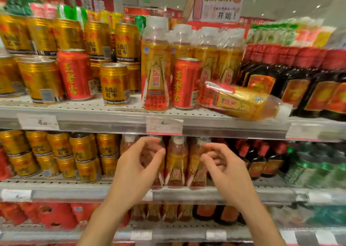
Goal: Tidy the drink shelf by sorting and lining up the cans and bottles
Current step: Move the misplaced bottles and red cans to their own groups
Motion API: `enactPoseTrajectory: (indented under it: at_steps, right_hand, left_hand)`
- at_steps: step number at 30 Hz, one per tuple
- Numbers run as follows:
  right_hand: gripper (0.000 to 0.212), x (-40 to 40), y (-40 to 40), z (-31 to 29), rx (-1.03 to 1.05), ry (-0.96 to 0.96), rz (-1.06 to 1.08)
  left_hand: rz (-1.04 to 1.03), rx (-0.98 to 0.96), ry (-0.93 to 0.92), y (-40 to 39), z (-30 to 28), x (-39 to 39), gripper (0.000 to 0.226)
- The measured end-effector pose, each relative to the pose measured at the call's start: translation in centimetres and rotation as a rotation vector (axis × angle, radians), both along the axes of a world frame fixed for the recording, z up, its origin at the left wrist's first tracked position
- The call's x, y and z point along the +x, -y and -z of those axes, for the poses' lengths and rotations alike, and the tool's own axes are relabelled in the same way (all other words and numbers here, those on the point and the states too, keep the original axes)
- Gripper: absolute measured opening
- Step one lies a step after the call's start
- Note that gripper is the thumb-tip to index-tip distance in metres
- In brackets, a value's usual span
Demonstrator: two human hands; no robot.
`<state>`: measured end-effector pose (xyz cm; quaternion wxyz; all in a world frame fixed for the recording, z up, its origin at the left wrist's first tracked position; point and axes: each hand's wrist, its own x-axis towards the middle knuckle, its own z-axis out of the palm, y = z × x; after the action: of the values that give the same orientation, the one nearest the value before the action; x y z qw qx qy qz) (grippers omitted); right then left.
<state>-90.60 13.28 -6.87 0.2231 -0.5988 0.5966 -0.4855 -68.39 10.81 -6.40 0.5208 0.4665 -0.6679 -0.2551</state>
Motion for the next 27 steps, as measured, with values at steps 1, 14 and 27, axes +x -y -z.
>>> enactPoseTrajectory:
  at_steps: [1, 14, 27]
  right_hand:
    - [0.020, -0.3, 0.1, -0.4, -0.015, -0.022, 0.004]
    - [0.014, -2.5, 0.6, -5.2, -0.299, -0.050, 0.251]
    - [0.039, -4.7, 0.7, -5.6, -0.278, 0.441, 0.398]
  left_hand:
    - [0.007, -0.023, 0.005, 0.1, -0.3, -0.3, 0.015]
    - [0.009, -0.488, 0.418, 3.4, -6.8, -2.8, 0.024]
    - [0.016, -0.522, 0.585, 6.2, -6.5, -6.5, 0.025]
